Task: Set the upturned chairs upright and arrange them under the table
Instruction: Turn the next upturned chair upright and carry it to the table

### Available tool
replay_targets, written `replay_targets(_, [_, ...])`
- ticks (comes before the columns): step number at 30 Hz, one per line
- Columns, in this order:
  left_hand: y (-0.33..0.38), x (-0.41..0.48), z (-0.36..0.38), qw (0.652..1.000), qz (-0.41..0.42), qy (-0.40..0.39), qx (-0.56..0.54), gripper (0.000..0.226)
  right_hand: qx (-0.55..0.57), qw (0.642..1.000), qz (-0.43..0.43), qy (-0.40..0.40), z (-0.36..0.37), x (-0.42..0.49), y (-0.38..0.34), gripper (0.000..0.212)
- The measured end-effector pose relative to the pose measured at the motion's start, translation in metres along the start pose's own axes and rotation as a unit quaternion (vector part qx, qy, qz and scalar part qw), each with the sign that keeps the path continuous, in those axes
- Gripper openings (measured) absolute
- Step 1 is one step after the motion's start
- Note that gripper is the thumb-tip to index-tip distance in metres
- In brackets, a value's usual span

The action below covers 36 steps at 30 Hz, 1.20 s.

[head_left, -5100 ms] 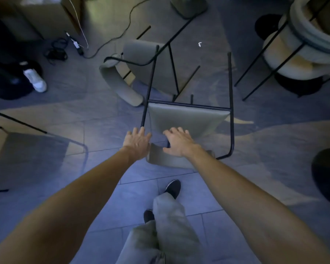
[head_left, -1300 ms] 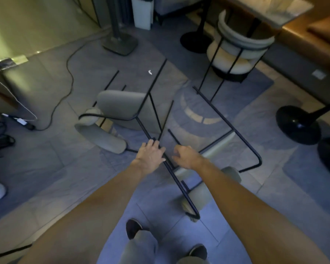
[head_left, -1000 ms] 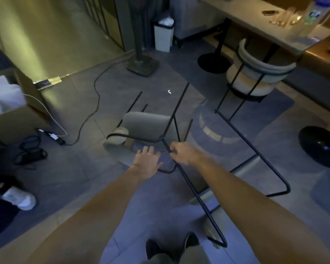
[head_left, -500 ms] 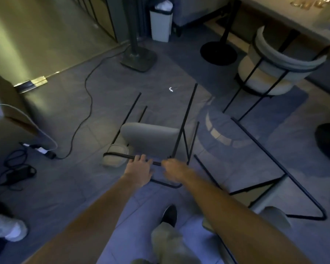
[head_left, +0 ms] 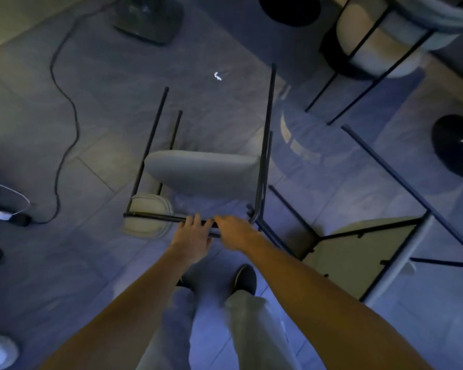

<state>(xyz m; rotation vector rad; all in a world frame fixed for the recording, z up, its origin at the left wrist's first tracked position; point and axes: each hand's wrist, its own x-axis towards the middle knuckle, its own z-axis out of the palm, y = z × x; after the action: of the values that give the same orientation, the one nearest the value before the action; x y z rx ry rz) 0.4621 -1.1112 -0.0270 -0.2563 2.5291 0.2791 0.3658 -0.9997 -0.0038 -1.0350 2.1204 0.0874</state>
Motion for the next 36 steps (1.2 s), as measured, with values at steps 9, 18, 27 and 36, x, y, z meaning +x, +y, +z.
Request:
replay_targets(9, [-0.037,0.037,0.014,0.999,0.026,-0.037,-0.024,0.044,0.007,0.999,0.050,0.006,0.020,0.023,0.000,0.032])
replay_targets(18, [-0.060,0.057,-0.028,0.997,-0.006,-0.065,-0.047,0.035,-0.016,0.999,0.042,0.028,-0.024,0.046,-0.016,0.034])
replay_targets(27, [-0.071,0.073,-0.058,0.990,0.015,-0.131,-0.040,0.032,-0.025,0.998,0.042,0.027,-0.048,0.055,-0.015,0.036])
replay_targets(36, [-0.097,0.103,-0.109,0.991,0.023,-0.115,-0.058,0.036,0.043,0.997,0.053,0.037,-0.106,0.075,-0.013,0.044])
